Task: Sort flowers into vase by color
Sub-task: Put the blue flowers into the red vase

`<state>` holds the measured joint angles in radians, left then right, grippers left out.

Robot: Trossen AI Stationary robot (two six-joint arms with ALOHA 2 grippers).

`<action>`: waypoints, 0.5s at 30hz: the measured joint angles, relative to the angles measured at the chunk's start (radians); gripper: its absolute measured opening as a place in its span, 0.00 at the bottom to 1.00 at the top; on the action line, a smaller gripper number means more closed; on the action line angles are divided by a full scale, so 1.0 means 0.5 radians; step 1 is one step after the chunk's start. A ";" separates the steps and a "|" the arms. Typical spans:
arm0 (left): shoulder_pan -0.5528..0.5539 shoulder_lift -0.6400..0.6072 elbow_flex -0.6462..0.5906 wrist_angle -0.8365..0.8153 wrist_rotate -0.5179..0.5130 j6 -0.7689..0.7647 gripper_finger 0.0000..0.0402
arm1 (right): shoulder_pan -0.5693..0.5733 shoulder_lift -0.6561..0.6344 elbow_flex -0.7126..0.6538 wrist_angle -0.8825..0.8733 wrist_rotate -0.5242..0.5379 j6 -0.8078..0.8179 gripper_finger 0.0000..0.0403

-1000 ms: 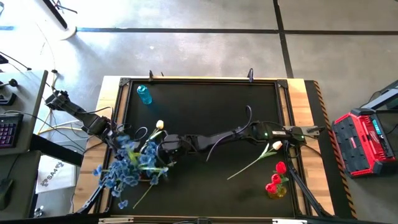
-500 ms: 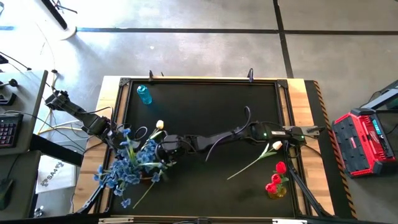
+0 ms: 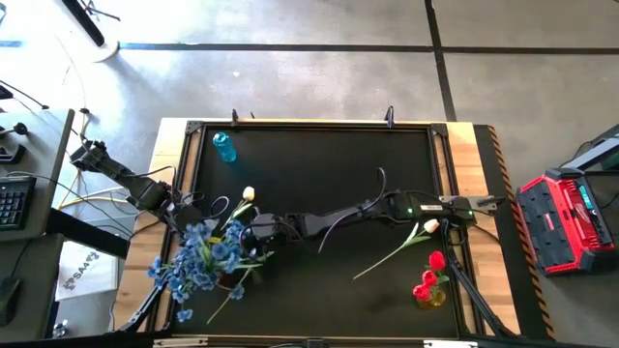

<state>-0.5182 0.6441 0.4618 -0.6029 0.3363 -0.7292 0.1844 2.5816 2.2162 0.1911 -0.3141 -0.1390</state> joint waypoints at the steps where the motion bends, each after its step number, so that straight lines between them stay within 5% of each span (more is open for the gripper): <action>1: 0.000 0.000 0.000 0.000 0.001 0.000 0.37 | 0.000 0.000 0.000 0.001 0.000 0.001 0.00; 8: 0.000 0.000 0.000 0.007 -0.024 0.010 0.37 | -0.004 -0.002 -0.001 0.026 0.000 0.079 0.02; 15: 0.002 -0.006 0.001 0.009 -0.031 0.018 0.37 | -0.024 -0.009 0.026 0.030 -0.066 0.189 0.22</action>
<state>-0.5175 0.6411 0.4622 -0.5983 0.3210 -0.7201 0.1726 2.5771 2.2292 0.2062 -0.3473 -0.0447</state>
